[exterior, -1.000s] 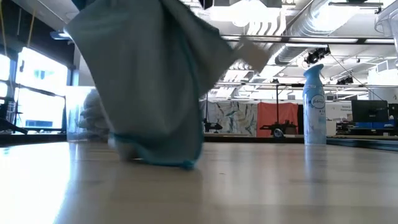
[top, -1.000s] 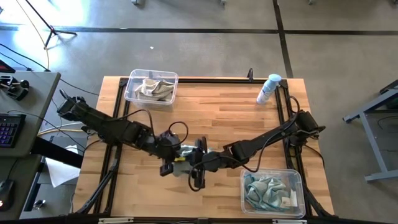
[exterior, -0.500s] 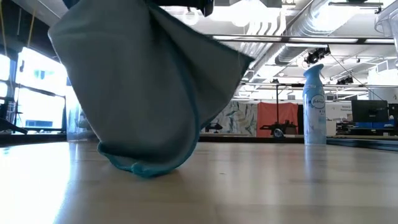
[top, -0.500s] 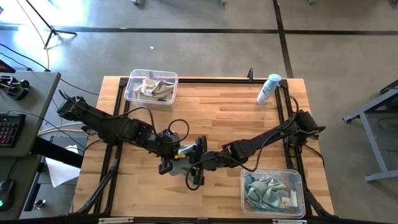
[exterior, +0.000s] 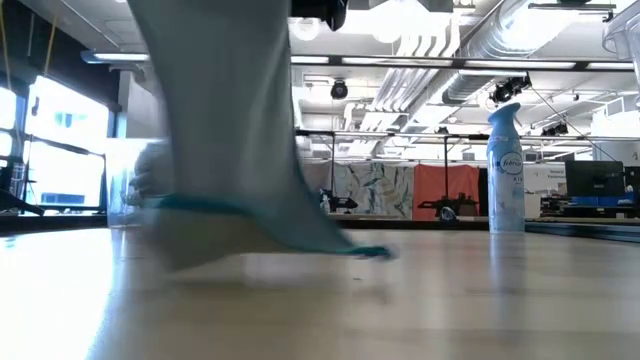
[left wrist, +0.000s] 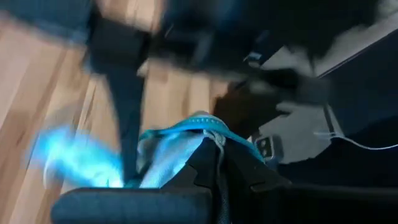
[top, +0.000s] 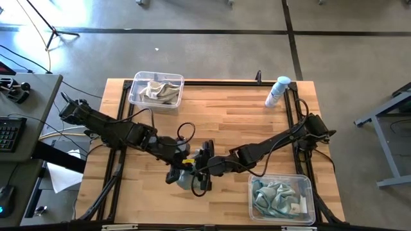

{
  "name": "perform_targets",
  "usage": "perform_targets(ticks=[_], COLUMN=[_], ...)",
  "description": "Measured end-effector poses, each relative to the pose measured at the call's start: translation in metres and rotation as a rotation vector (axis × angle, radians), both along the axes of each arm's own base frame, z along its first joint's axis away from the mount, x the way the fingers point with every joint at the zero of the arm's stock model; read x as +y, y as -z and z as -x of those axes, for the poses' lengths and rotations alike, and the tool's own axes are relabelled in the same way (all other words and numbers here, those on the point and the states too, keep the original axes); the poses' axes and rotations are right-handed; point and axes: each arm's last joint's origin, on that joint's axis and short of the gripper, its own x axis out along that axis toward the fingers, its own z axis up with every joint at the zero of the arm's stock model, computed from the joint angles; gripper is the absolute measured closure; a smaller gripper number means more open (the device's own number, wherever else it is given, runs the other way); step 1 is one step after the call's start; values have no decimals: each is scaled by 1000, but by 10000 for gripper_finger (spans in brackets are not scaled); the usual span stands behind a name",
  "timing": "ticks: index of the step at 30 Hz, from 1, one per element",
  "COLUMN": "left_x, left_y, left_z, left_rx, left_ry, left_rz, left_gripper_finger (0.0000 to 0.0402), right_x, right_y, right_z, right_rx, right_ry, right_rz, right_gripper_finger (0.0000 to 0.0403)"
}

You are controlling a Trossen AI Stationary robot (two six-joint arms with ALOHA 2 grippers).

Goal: Sort microfiber towel by color & place in baskets
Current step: Put the blue microfiber towel into the bottom transparent bin

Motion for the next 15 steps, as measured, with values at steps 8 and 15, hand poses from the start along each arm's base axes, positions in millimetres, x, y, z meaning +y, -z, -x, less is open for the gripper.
perform_targets(ticks=[8,15], left_x=[6,15], left_y=[-7,-6], left_z=[-7,-10], left_rx=[-93,-61], left_ry=[3,-71], left_rz=[-8,55], left_gripper_finger=[400,371], right_x=[0,0], right_y=[5,11], right_z=[3,7], right_rx=[58,149], right_ry=[20,-1], right_rz=[-56,-135], right_gripper_finger=[218,389])
